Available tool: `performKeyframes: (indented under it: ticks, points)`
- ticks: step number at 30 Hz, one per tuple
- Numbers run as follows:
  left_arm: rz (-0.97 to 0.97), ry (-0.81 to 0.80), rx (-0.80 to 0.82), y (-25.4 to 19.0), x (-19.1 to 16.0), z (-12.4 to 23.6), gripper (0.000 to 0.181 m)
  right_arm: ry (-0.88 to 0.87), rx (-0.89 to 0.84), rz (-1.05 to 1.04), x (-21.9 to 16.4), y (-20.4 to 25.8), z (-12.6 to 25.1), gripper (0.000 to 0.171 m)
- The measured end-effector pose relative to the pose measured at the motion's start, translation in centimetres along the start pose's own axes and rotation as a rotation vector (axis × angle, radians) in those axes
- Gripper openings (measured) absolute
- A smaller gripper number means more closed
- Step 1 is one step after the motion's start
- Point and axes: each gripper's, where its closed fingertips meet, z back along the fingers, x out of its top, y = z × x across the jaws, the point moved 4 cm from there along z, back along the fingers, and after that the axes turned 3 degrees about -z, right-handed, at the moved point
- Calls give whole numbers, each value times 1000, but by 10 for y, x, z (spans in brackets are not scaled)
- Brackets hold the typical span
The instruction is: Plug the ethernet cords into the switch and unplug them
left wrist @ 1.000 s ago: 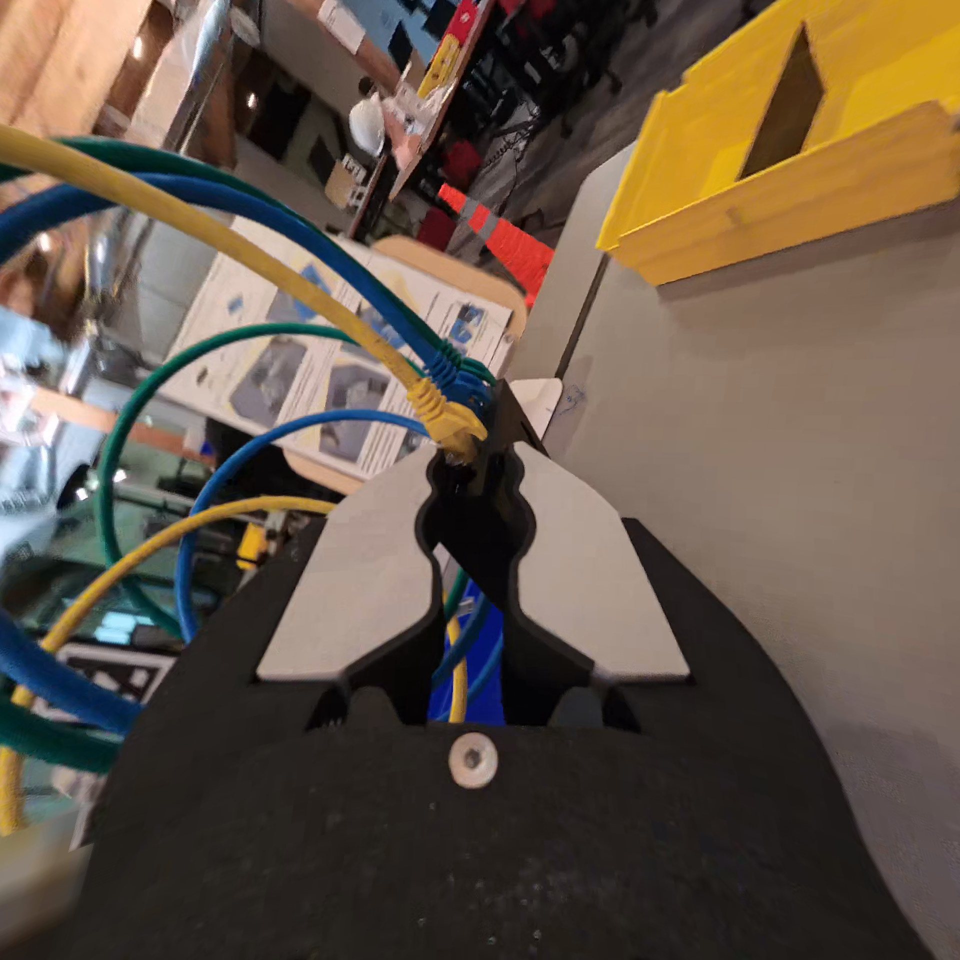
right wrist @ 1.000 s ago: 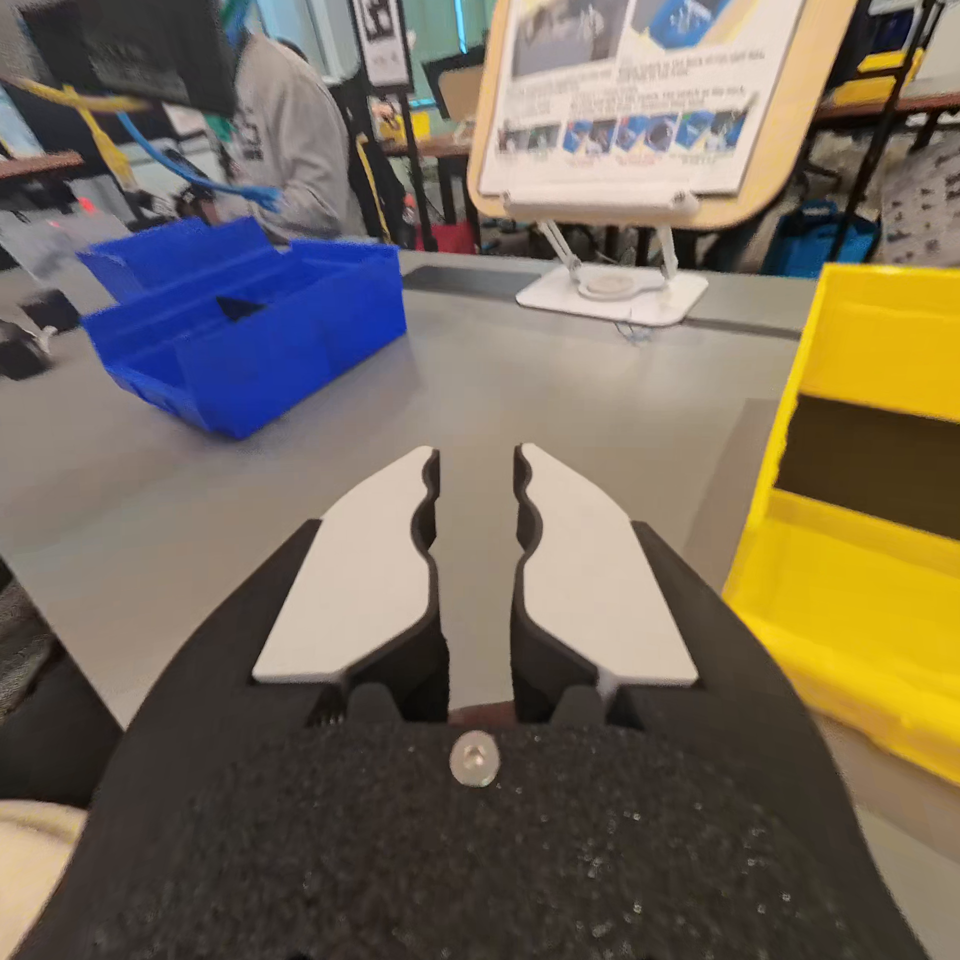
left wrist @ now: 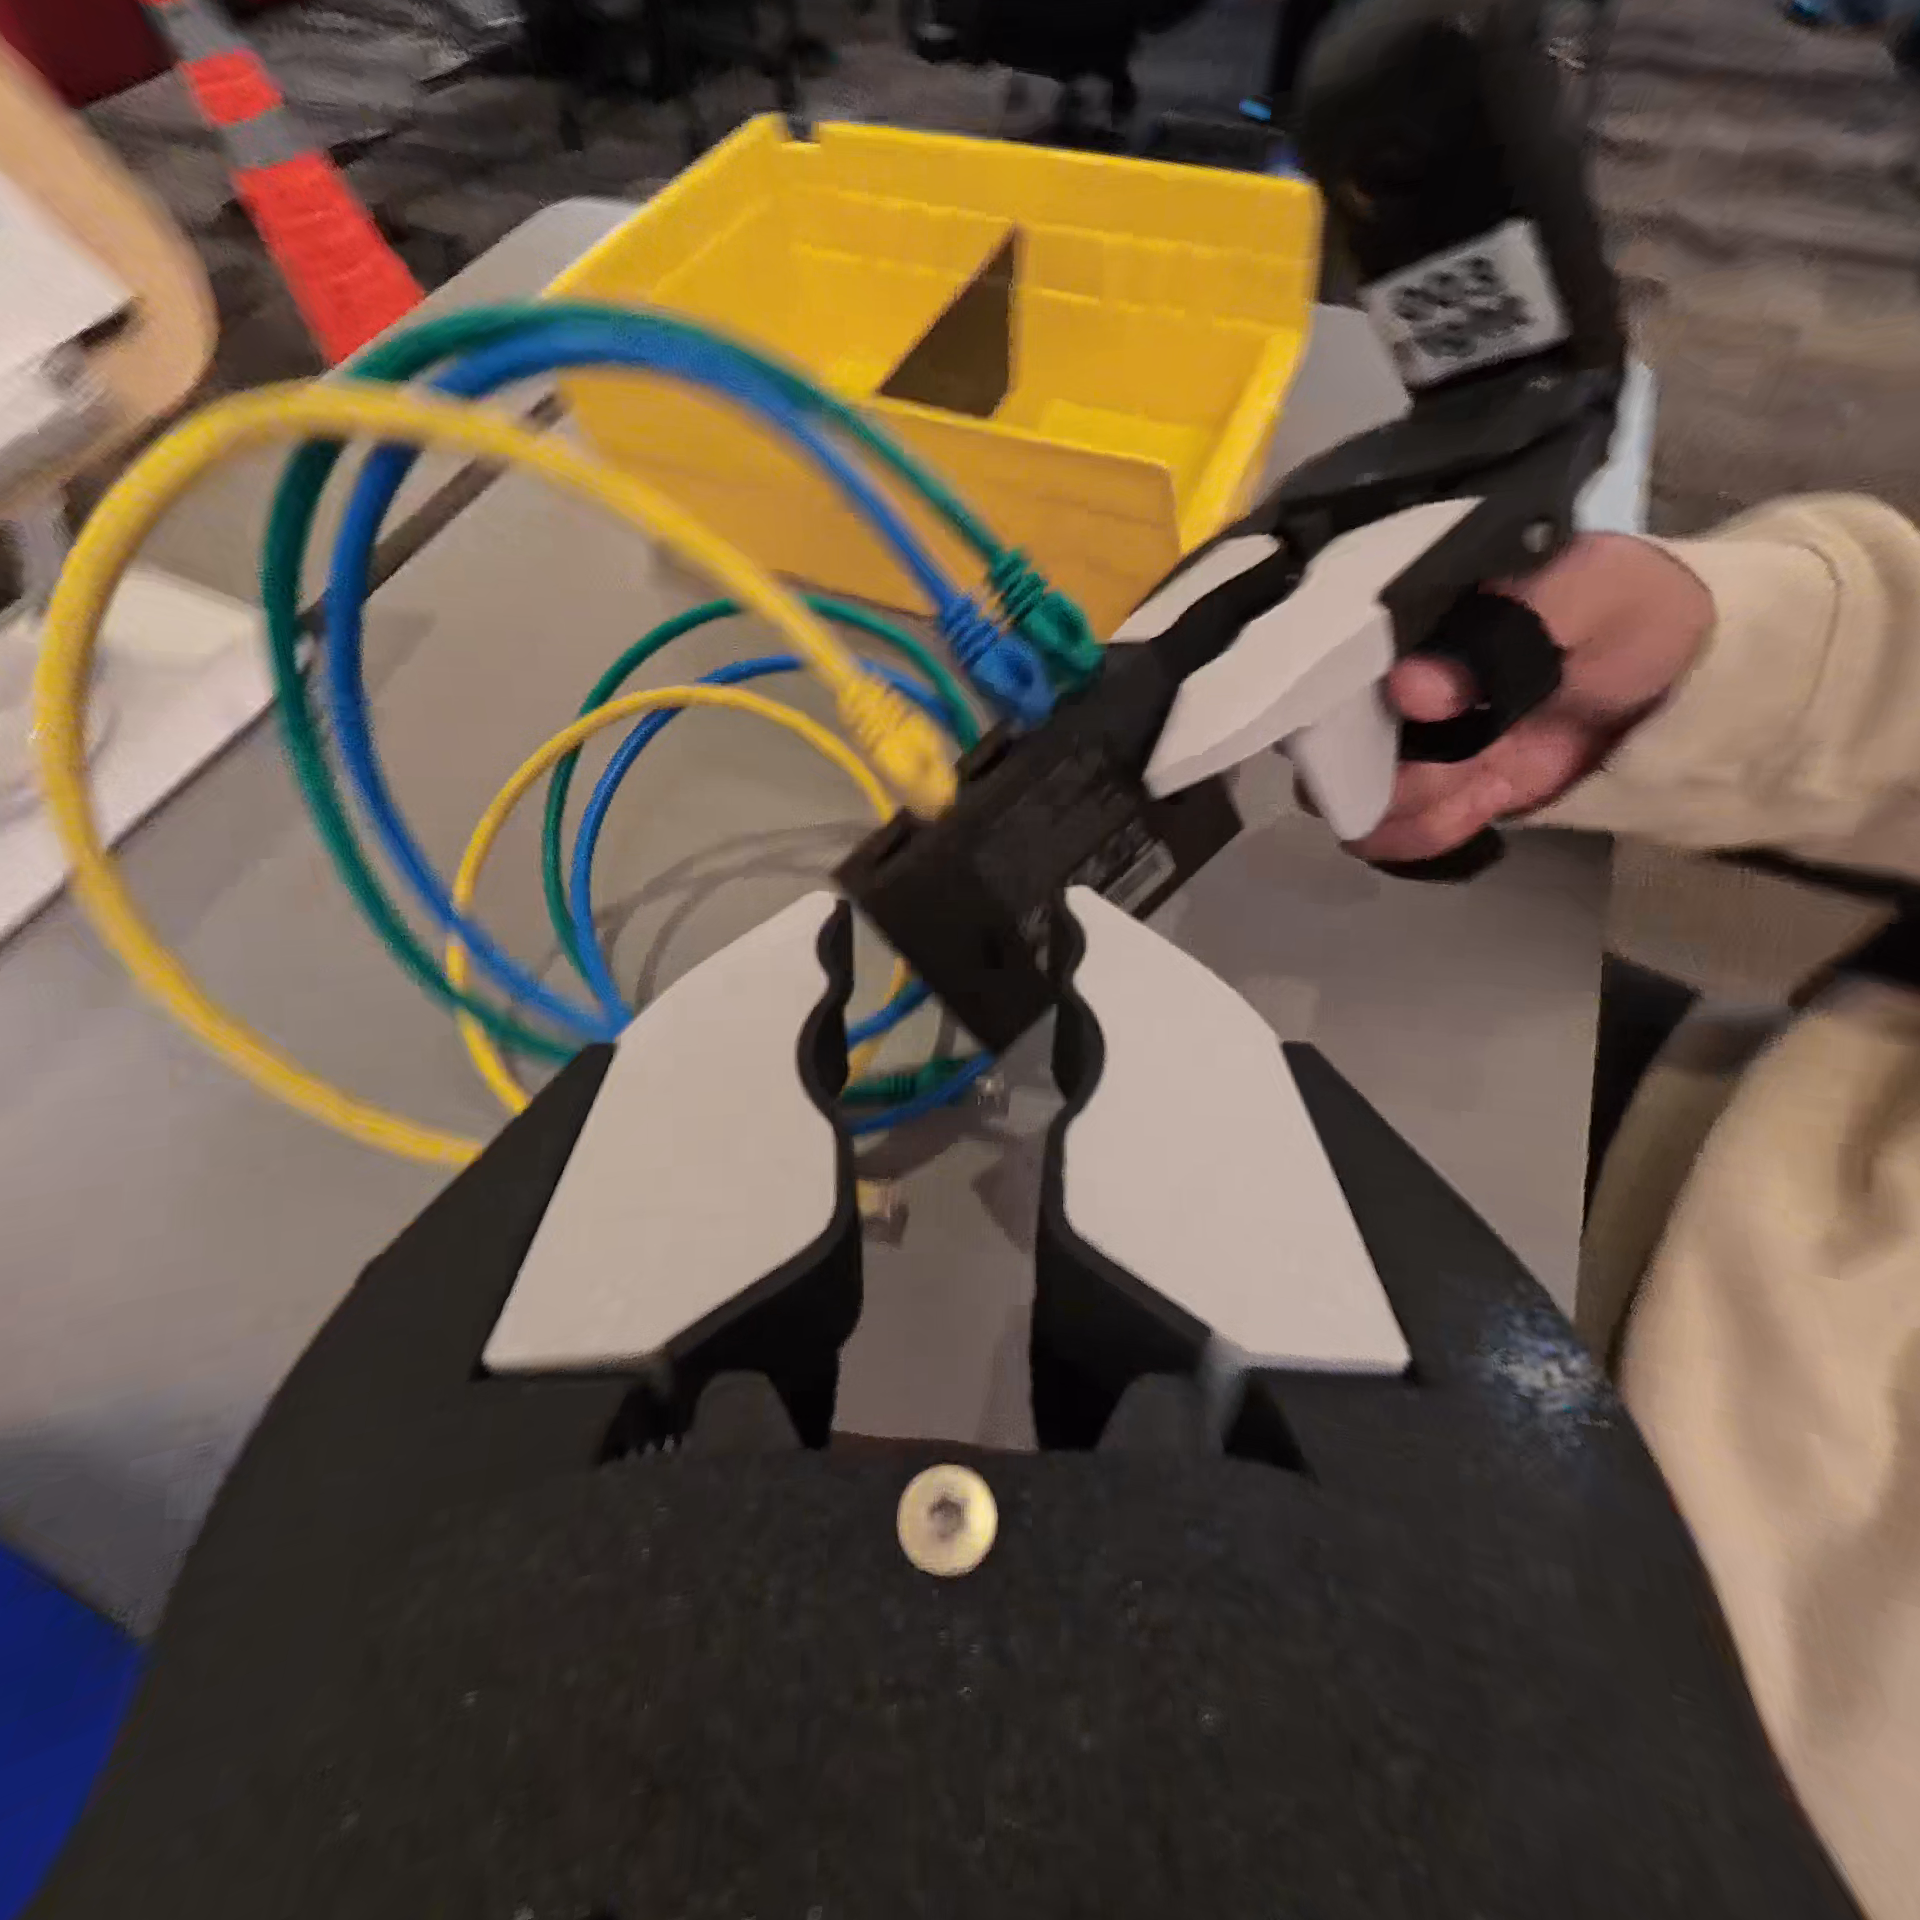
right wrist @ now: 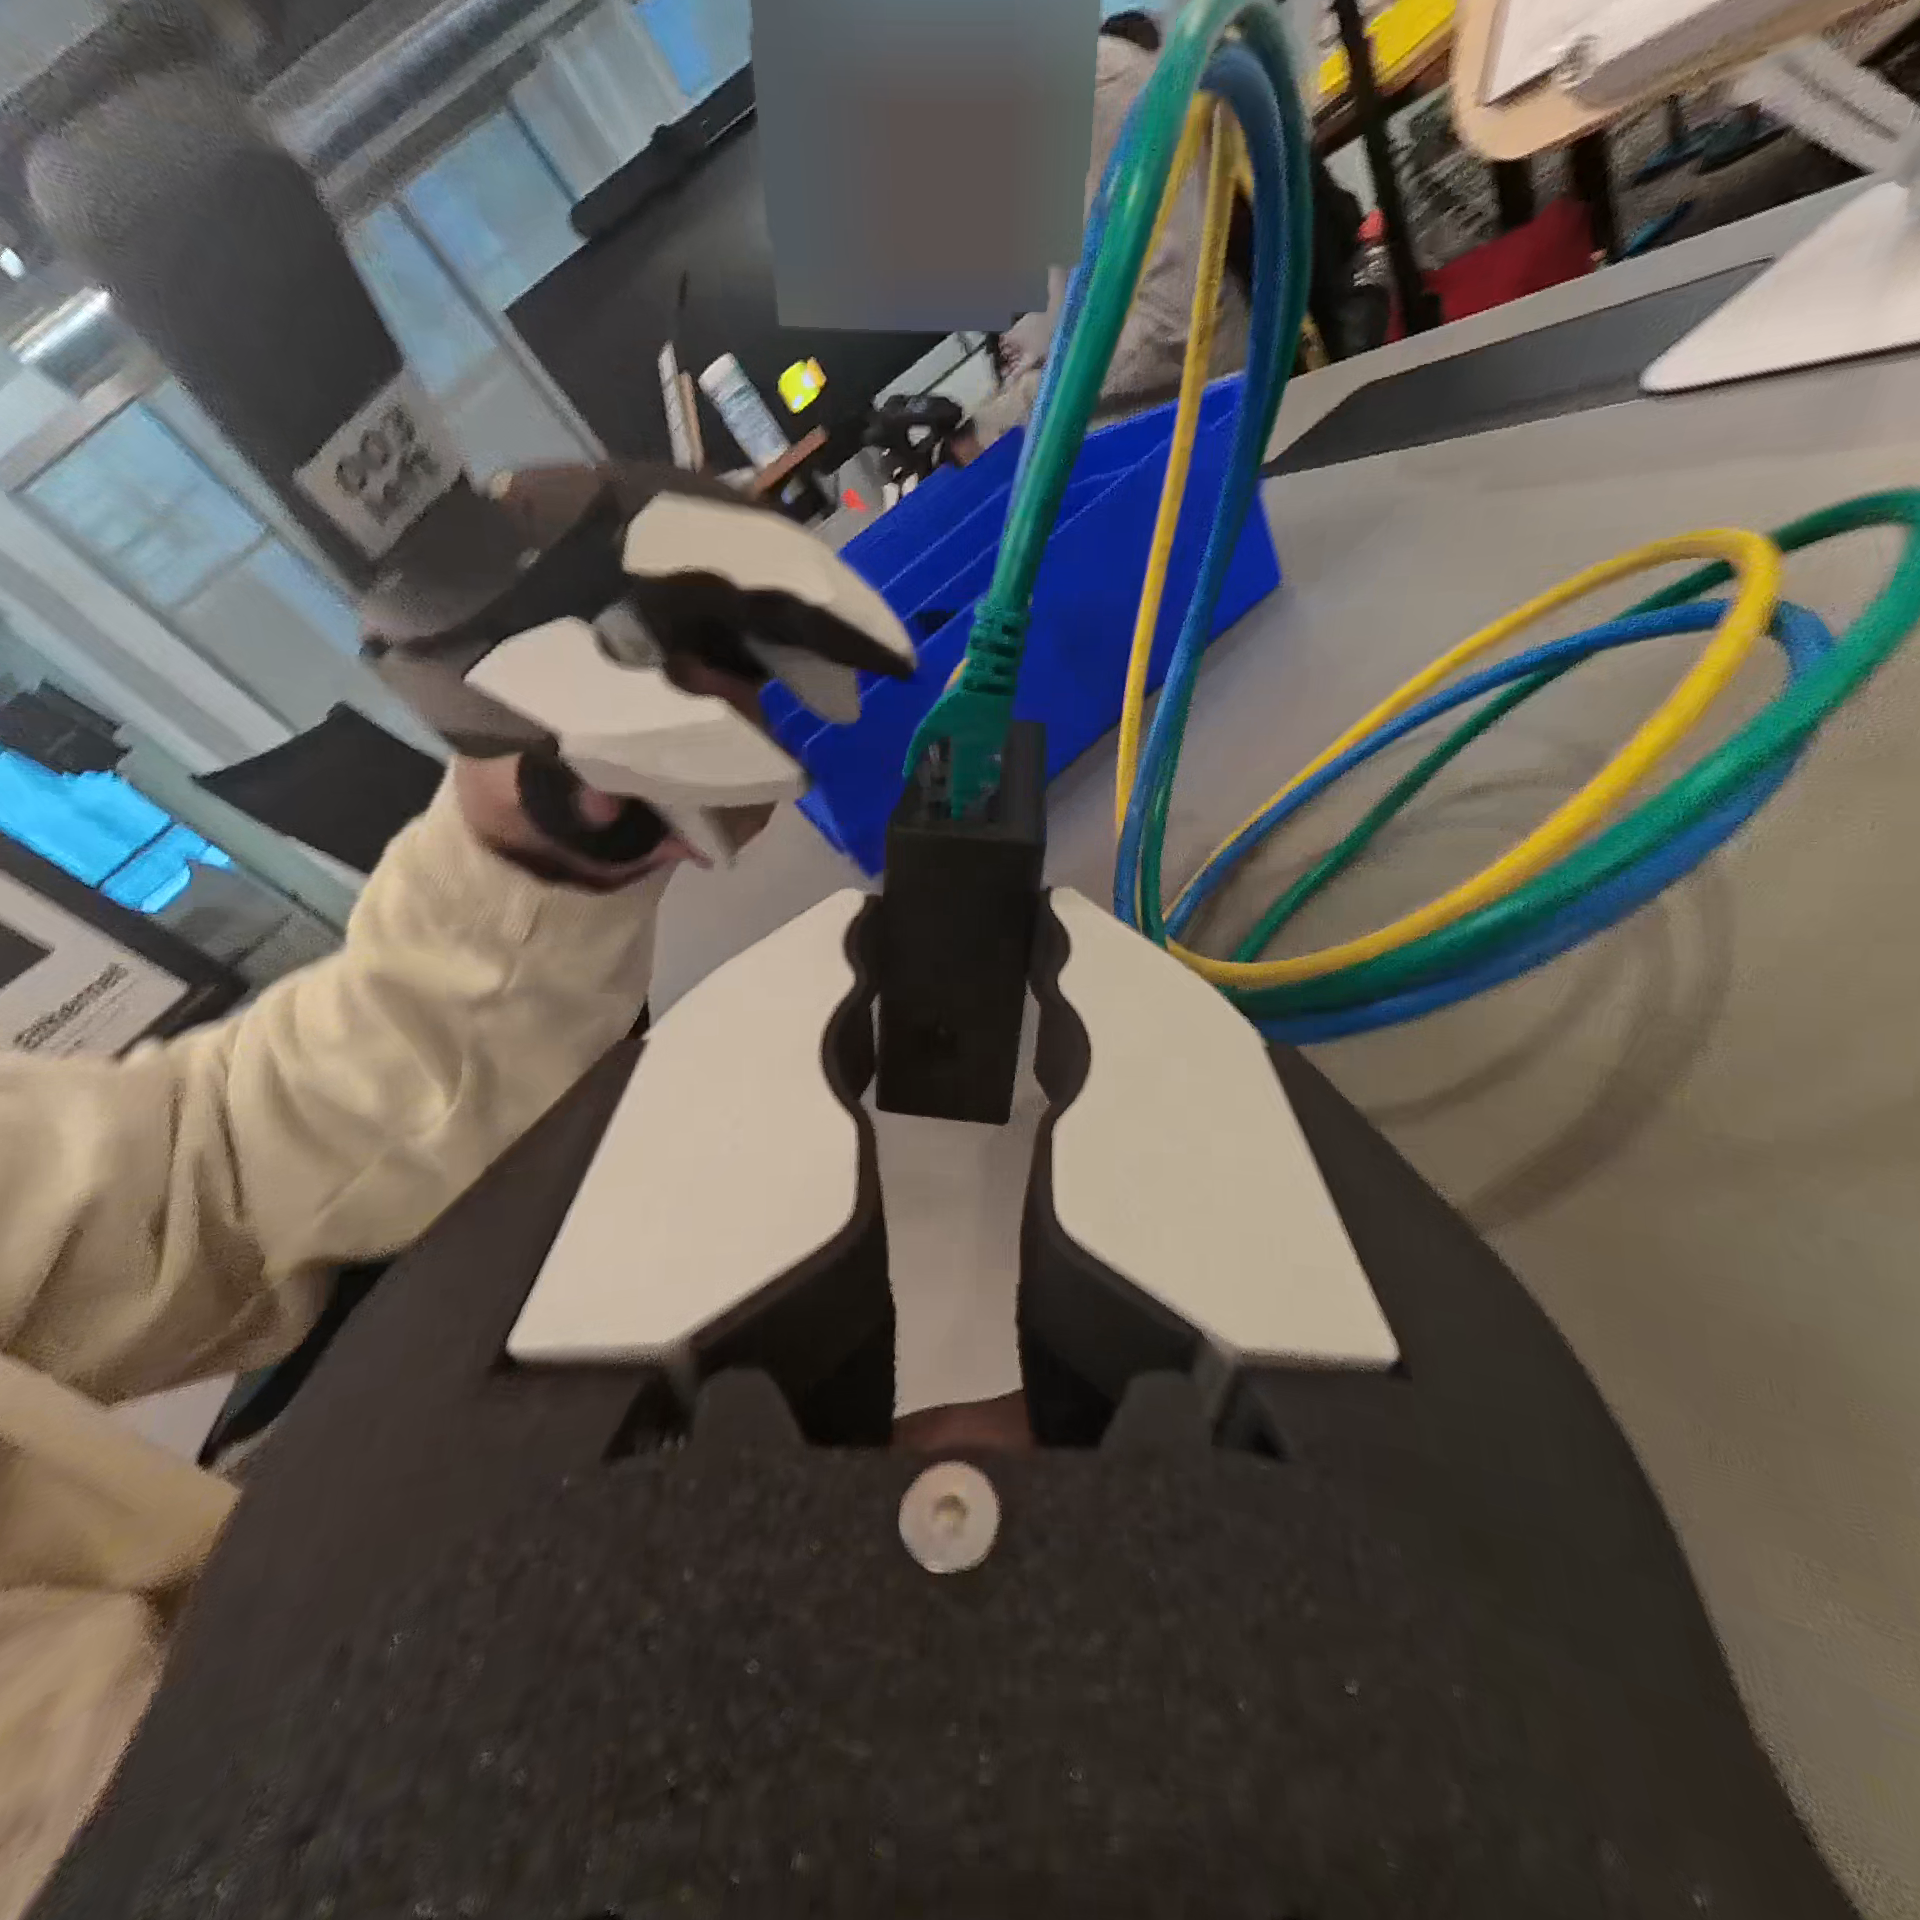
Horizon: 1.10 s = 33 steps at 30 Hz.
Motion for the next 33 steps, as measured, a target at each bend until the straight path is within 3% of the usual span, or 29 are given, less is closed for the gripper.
performKeyframes:
  ticks: [2,4,7,9,11,13,17,20,24,30,33]
  points:
    - [123,-19,97,1,-19,3,47,-47,4,-57,3,-5,2,27]
    - [119,34,185,-7,-43,-1,65,-77,65,-155,3,-3,1,27]
    - [29,91,330,-22,-63,-6,62,-101,161,-269,-3,6,-5,27]
    - [57,26,271,-35,-55,-7,54,-79,159,-254,-10,11,-11,27]
    - [196,-51,142,-39,-47,-5,67,-51,163,-201,-15,17,-16,27]
    - [347,-111,-34,-41,-48,0,65,-49,159,-148,-15,21,-15,27]
    - [507,-270,-261,-38,-45,11,40,-31,283,-161,-18,31,-12,27]
    - [560,-310,-379,-40,-45,14,34,-15,304,-124,-21,39,-16,27]
    - [537,-334,-554,-46,-43,29,28,98,349,-34,-29,51,-15,28]
    - [404,-221,-735,-67,-51,41,27,156,286,426,-12,68,13,45]
    - [408,-226,-748,-71,-50,36,27,259,276,322,-13,63,20,47]
